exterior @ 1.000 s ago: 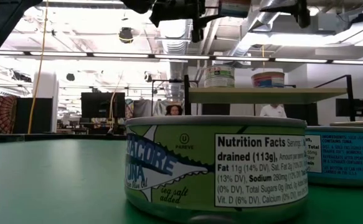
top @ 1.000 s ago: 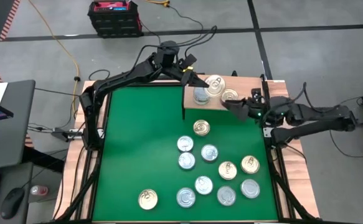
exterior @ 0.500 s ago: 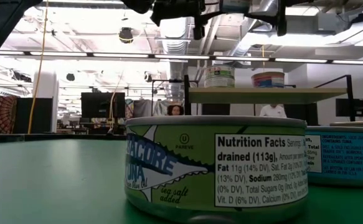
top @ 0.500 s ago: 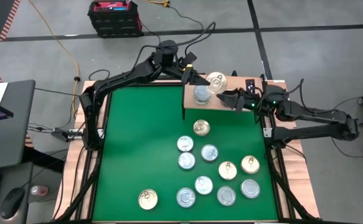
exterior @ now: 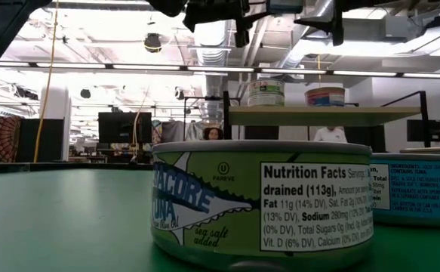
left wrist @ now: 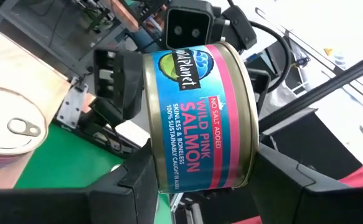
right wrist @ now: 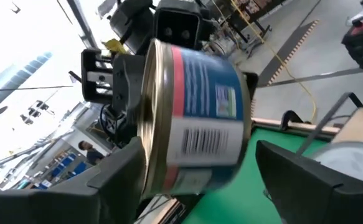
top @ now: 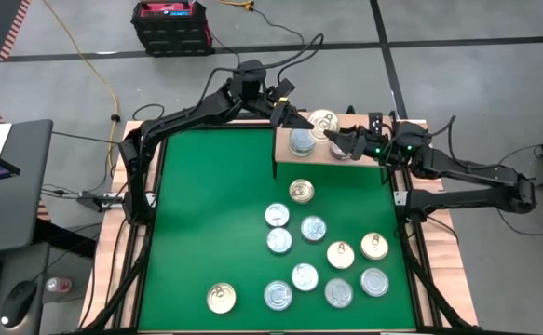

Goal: Stack canned seafood by type on shelf
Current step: Stack the pink tuna can on top of the pink tuna can

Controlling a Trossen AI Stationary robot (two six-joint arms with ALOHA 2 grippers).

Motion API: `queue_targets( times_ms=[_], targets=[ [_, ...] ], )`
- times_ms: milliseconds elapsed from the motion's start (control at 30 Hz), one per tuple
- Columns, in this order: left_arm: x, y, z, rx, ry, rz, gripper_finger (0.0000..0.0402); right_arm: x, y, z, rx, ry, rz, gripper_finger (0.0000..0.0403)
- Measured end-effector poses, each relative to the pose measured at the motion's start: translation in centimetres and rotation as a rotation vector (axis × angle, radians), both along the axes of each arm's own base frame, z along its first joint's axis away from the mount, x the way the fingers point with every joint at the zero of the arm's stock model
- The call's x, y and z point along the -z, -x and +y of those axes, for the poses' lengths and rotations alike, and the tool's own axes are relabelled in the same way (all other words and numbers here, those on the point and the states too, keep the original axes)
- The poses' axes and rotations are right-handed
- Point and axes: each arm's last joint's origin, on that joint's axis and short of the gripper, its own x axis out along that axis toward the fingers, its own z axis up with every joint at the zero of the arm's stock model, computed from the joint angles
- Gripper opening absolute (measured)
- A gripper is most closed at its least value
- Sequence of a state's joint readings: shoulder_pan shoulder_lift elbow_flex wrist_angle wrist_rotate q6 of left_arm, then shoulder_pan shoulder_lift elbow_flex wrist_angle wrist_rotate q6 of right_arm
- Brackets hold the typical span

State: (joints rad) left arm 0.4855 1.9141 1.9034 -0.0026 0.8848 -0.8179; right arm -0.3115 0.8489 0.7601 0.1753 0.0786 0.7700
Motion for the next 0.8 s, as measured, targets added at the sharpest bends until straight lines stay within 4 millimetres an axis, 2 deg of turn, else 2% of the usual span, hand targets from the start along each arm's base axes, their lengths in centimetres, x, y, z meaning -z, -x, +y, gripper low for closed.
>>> queue_targets(
  times_ms=[300,433,667,800],
  targets=[
    [0.1,0.0,-0.3,0.034,-0.024,-0.007,0.0191,-0.3,-0.5,-0.5,-0.009,0.036,-0.039,0.0250],
    [0.1,-0.1,-0.4,0.034,-0.047,-0.016,0.0230,-0.3,-0.4,-0.8,-0.039,0.042,-0.036,0.0210],
    [0.1,-0.2,-0.2,-0.038,-0.112,-0.039,0.0249,-0.1,-0.1,-1.5,-0.091,0.047,-0.015,0.0209],
    [0.1,0.2,0.8,-0.104,-0.168,-0.056,0.0270,-0.1,0.8,-1.9,-0.136,0.019,0.038,0.0211]
  ],
)
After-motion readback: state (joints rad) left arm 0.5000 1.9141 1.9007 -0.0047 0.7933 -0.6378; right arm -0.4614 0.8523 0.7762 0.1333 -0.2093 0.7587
